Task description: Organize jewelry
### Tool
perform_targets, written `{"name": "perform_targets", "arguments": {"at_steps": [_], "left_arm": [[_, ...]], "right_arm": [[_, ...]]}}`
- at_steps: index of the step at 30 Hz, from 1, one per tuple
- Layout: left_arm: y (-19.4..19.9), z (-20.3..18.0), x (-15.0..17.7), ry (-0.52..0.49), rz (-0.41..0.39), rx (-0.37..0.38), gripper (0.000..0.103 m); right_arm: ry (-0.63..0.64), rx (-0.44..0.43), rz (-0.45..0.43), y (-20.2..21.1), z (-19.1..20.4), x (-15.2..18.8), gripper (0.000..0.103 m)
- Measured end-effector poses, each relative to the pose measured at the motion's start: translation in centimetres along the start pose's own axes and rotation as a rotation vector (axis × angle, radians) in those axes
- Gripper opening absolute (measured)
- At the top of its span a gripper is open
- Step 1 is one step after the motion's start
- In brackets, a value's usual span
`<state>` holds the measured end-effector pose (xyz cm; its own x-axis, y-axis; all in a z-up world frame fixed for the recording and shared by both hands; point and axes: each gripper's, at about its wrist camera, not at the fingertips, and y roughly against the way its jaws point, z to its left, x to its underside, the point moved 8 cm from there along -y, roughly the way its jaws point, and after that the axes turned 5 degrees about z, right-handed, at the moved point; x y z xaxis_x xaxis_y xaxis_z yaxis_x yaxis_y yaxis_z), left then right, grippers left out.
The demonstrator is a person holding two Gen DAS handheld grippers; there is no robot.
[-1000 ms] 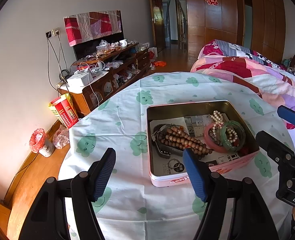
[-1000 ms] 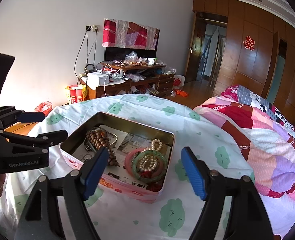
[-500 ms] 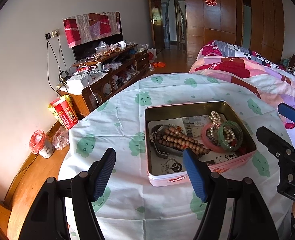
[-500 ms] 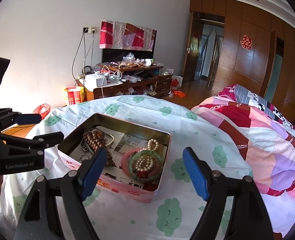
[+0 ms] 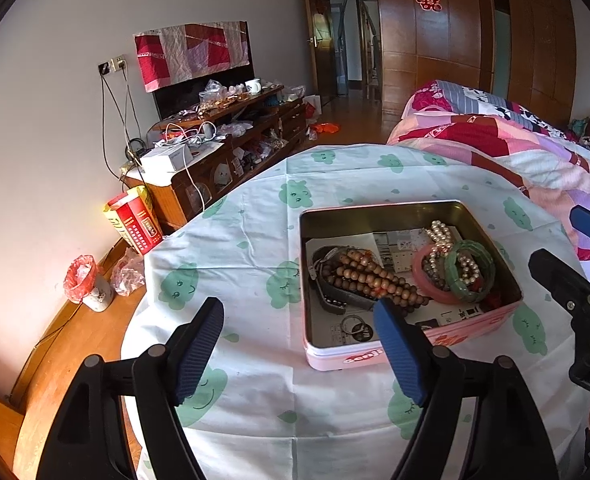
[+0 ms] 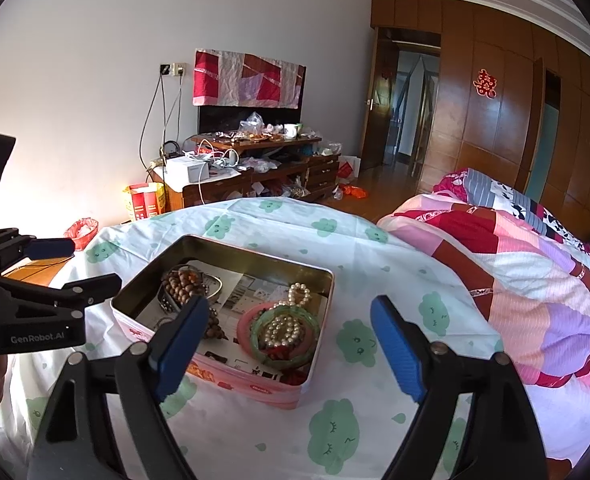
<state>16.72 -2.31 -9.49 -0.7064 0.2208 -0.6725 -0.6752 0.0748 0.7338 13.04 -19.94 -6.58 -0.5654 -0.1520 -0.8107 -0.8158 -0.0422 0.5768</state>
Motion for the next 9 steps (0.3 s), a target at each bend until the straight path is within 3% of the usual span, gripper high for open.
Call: {"name": "perform_targets", "arguments": {"at_steps": [3, 9], "left_arm": [[-0.01, 0.52, 0.06, 0.005, -0.012, -0.027, 0.086], [0.12, 0.54, 0.33, -0.006, -0.021, -0.030, 0.086]], "right_arm": [[0.002, -0.001, 0.004, -0.09, 0.03, 0.24, 0.085], [-0.001, -0.001, 0.007, -0.15, -0.12, 0.49, 0.085]]}}
